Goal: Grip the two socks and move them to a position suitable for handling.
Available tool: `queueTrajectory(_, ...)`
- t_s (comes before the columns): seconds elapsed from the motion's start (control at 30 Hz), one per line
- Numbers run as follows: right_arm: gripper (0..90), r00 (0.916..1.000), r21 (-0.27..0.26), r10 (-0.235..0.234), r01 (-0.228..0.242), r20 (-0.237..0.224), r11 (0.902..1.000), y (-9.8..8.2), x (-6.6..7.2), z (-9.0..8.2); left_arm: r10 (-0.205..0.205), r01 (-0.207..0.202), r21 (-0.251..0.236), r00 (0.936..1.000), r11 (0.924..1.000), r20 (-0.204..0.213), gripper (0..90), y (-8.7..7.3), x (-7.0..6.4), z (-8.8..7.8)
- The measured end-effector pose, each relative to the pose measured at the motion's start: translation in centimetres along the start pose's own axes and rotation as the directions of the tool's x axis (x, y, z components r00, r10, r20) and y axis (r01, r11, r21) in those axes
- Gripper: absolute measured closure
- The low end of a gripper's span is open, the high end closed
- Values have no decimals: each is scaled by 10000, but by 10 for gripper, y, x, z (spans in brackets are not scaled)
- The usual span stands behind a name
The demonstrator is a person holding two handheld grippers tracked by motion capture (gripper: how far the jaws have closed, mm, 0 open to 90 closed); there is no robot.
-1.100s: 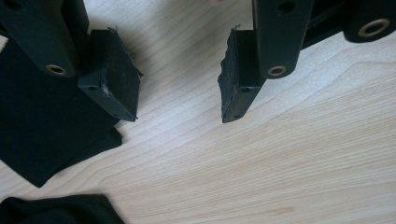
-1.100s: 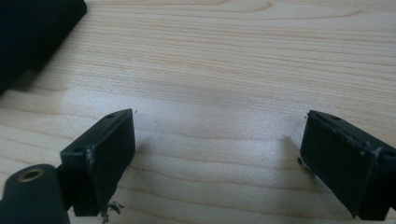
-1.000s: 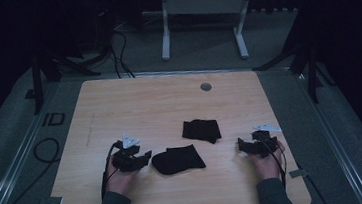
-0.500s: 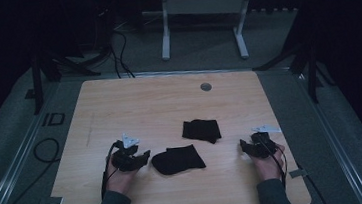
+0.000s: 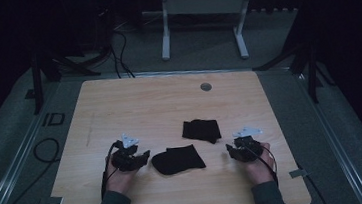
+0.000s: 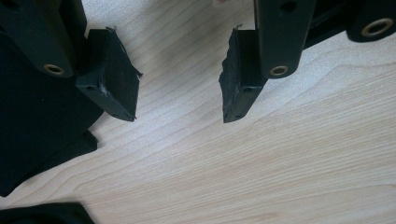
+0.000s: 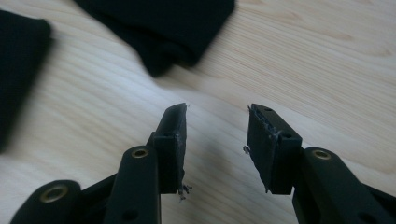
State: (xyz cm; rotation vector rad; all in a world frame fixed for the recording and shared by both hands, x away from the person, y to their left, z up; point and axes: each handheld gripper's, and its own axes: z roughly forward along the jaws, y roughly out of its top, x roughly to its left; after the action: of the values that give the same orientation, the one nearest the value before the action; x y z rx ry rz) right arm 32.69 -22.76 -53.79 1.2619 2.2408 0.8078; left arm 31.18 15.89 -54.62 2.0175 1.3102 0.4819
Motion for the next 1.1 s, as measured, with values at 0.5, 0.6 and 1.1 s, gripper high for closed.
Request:
queueTrajectory(0.5,567,9814,-76,-1726,1726,-844,9850,14,54,3,-17,17,96,10000,10000,-54,470,0,2,3)
queueTrajectory(0.6,569,9743,-120,-1943,1942,-1137,9809,17,67,4,-21,22,121,10000,9999,-41,470,0,2,3)
queueTrajectory(1.1,595,9102,-681,-3269,3203,-2544,9449,49,140,9,-186,186,32,9998,9998,-81,467,-1,4,2)
